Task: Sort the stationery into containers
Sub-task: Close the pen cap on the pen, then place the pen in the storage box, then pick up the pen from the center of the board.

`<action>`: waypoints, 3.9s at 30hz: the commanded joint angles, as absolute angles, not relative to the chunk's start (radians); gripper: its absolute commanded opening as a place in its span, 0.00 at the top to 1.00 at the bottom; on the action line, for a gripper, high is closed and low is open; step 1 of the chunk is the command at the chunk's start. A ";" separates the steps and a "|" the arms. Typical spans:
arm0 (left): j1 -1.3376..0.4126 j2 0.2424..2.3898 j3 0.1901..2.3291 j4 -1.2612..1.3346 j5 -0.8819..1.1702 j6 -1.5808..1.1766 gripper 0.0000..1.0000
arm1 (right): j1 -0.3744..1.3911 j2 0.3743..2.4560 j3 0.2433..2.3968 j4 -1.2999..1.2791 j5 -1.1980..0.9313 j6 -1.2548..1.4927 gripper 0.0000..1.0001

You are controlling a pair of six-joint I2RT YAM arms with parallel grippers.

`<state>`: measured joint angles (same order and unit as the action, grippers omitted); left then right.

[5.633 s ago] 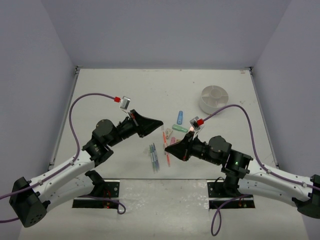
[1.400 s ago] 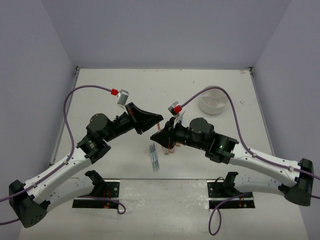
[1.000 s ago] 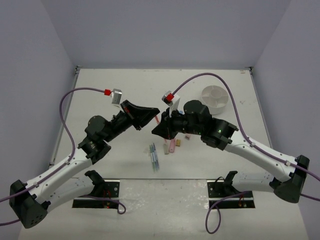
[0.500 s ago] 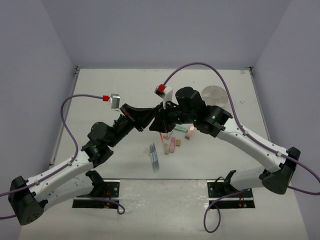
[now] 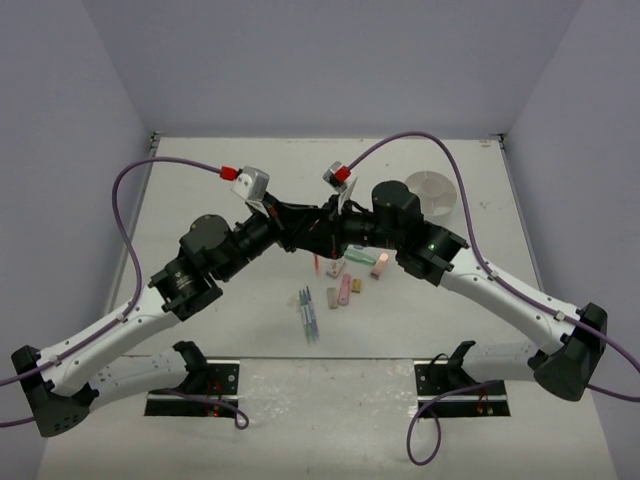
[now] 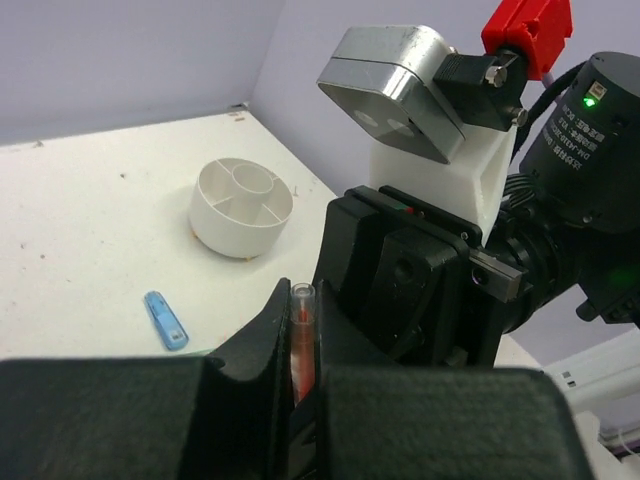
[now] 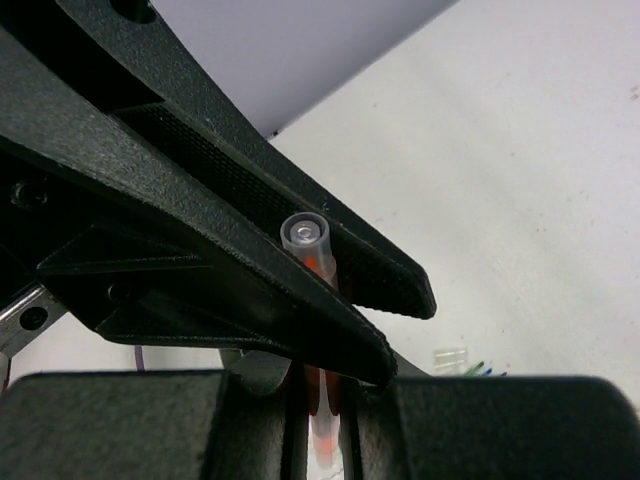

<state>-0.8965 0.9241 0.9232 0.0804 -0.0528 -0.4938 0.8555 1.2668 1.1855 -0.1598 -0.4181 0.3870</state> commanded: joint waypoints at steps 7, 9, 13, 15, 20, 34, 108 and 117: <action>-0.951 0.947 1.194 -0.178 -0.296 -0.455 0.10 | 0.804 1.232 1.049 0.047 -0.112 0.452 1.00; -0.951 0.967 1.294 -0.283 -0.494 -0.486 0.00 | 0.801 1.218 1.020 0.055 -0.014 0.456 1.00; -0.950 0.964 1.382 -0.421 -0.669 -0.490 0.00 | 0.758 1.170 0.973 0.066 0.414 0.468 1.00; -0.951 0.931 1.330 -0.432 -0.664 -0.468 0.00 | 0.695 1.151 0.937 0.139 0.638 0.437 1.00; -0.952 0.865 1.161 -0.498 -0.585 -0.435 0.00 | 0.443 1.241 0.979 0.212 0.812 0.379 1.00; -0.951 0.619 0.932 -0.652 -0.501 -0.397 0.00 | 0.236 1.616 1.104 0.511 0.720 0.238 1.00; -0.726 0.714 0.843 -0.668 -0.585 -0.484 0.00 | 1.144 1.781 1.193 -0.520 0.195 0.808 0.81; -0.727 0.712 0.841 -0.660 -0.567 -0.476 0.00 | 1.143 1.803 1.216 -0.569 0.248 0.819 0.82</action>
